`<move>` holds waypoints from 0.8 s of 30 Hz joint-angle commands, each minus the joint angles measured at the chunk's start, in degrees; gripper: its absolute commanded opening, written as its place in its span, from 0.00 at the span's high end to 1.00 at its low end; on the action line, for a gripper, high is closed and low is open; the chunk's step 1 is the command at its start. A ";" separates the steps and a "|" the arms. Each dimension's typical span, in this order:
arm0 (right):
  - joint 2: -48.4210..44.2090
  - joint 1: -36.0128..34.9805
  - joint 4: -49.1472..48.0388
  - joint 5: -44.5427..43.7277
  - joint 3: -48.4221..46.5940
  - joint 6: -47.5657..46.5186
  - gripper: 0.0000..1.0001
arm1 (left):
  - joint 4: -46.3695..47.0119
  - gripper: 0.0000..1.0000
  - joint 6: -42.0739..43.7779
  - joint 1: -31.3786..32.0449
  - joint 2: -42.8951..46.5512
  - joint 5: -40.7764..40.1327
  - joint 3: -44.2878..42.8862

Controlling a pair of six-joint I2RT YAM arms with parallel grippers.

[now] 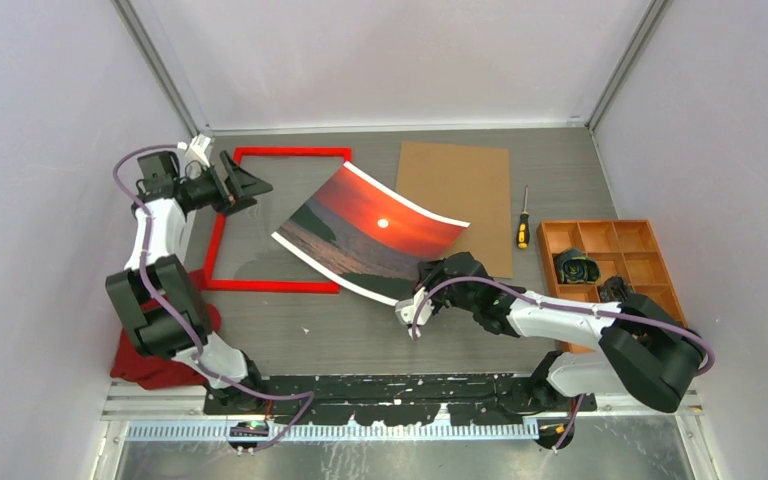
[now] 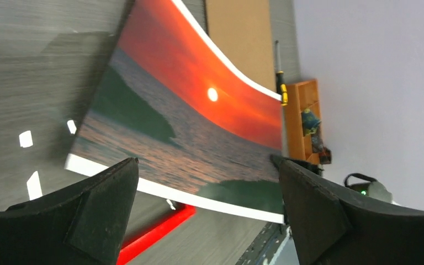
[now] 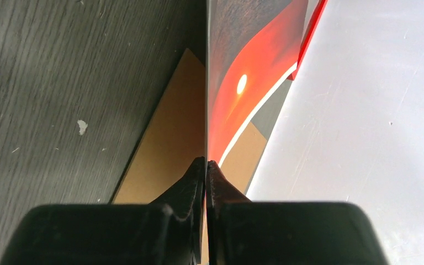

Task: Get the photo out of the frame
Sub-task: Place the photo in the photo frame.

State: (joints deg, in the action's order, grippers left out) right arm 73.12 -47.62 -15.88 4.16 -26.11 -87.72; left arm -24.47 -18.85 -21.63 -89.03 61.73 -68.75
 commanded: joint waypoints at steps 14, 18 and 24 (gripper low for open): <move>0.95 0.63 -6.38 2.66 0.78 -0.99 0.98 | -14.87 0.07 15.16 11.12 -21.42 -22.39 -18.83; 1.09 0.61 -6.74 2.80 0.88 -0.74 0.98 | -14.28 0.08 15.97 12.17 -22.14 -25.22 -18.62; 1.48 0.59 -7.98 2.95 1.40 -0.45 0.99 | -15.05 0.09 16.78 13.32 -24.43 -26.17 -19.48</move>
State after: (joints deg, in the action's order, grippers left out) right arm 74.32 -47.11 -19.73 5.76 -25.30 -88.25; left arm -38.26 -3.84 -9.28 -111.74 37.19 -85.41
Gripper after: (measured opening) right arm 0.025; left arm 0.919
